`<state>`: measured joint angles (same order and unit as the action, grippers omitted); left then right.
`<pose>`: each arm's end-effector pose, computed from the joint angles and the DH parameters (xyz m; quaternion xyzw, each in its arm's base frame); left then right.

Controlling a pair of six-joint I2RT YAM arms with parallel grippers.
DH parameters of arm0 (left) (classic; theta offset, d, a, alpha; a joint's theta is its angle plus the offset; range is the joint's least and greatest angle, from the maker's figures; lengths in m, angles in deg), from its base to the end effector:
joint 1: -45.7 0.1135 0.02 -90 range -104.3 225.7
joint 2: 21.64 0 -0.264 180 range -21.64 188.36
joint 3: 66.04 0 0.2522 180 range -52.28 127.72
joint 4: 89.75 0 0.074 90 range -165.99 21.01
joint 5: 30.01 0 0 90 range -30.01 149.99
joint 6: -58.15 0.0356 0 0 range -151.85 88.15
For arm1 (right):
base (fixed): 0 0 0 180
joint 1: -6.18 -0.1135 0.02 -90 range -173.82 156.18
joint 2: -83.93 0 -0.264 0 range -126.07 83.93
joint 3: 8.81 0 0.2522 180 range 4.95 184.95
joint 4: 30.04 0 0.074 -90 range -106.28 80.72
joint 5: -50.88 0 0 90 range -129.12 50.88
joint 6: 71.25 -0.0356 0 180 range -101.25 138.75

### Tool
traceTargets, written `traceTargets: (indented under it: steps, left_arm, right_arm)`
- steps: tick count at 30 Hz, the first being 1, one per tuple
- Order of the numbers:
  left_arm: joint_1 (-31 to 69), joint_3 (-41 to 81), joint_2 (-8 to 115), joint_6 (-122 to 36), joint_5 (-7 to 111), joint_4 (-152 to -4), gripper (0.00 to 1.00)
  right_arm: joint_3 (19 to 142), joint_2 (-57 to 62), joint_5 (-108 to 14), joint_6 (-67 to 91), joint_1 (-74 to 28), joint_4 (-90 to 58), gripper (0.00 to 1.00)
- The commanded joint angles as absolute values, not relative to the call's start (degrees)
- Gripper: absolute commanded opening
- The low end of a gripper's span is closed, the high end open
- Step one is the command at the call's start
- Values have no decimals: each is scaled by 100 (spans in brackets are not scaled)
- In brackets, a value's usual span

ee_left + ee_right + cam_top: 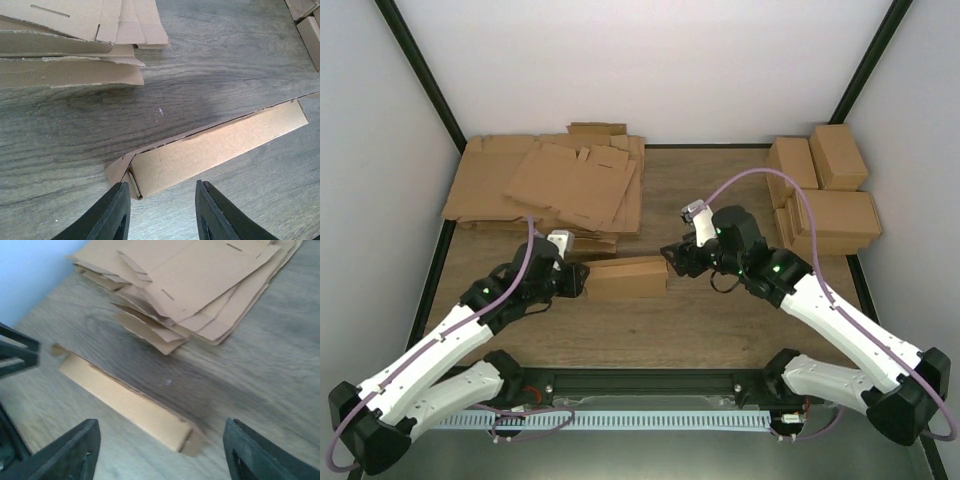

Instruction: Fold the paper box

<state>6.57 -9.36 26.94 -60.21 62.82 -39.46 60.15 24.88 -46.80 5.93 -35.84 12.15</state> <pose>0.1378 -0.1098 0.2734 0.0758 0.9108 -0.2063 0.3494 0.1640 0.1542 0.3250 -0.2515 0.8375 0.2738 0.4005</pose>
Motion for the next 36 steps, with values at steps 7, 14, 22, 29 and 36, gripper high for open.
traceTargets:
  steps: [7, 14, 22, 29, 36]
  left_arm:
    - [677, -866, 3007, -6080, 6674, -3816, 46]
    - [677, -878, 3152, -6110, 6755, -3846, 45]
    - [677, -882, 3337, -6037, 6669, -3935, 39]
    - [677, -871, 3320, -6021, 6701, -3933, 23]
    - [677, -802, 3372, -5942, 6464, -3937, 22]
  right_arm:
    - [6067, 2049, -4519, 1393, -3262, 1755, 53]
    - [5831, 1834, -4587, 1449, -3267, 1505, 48]
    - [5899, 1290, -4473, 1404, -3260, 1369, 52]
    - [6015, 1083, -4504, 1404, -3263, 1321, 40]
    - [6140, 1099, -4892, 1430, -3269, 1496, 40]
